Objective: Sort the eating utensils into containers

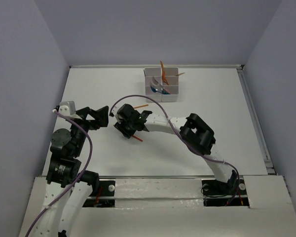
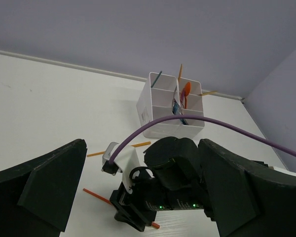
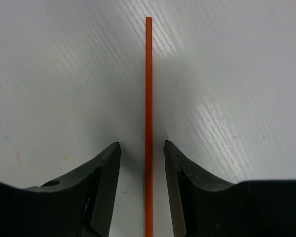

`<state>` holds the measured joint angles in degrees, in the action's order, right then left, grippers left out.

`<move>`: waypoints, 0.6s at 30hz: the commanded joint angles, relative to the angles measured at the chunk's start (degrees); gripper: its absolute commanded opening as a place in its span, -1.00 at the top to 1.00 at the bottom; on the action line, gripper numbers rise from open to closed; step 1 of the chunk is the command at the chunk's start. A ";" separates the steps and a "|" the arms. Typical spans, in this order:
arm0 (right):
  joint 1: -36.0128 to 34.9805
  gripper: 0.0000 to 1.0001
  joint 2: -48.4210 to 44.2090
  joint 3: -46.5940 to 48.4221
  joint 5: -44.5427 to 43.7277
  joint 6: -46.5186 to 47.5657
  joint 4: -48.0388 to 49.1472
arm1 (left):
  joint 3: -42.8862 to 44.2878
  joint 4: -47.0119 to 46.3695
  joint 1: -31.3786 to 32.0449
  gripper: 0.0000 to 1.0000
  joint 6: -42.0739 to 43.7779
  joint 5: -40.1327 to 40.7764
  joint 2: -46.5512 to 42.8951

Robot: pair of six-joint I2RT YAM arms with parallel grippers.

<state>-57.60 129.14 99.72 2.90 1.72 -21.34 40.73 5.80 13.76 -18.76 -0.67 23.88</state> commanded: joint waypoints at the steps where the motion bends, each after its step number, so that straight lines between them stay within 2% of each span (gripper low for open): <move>1: -0.93 0.18 3.57 3.89 -1.14 0.75 -2.91 | -0.30 -2.55 -0.22 -0.98 -0.22 -0.83 -0.59; 8: -0.93 0.64 5.33 5.66 -2.28 1.54 -3.79 | -0.30 -2.46 -0.22 -0.98 -0.13 -0.48 -0.50; 13: -0.93 1.00 3.41 3.56 -2.63 1.19 -1.78 | -0.21 -2.38 -0.22 -0.98 -0.22 -0.39 -0.41; 18: -0.93 1.00 -2.04 -0.75 -2.63 -1.01 5.85 | -0.30 -2.46 -0.22 -0.98 -0.13 -0.39 -0.32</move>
<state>-57.84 131.02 102.30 0.89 2.15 -21.04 40.73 5.82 13.76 -18.74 -0.64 23.79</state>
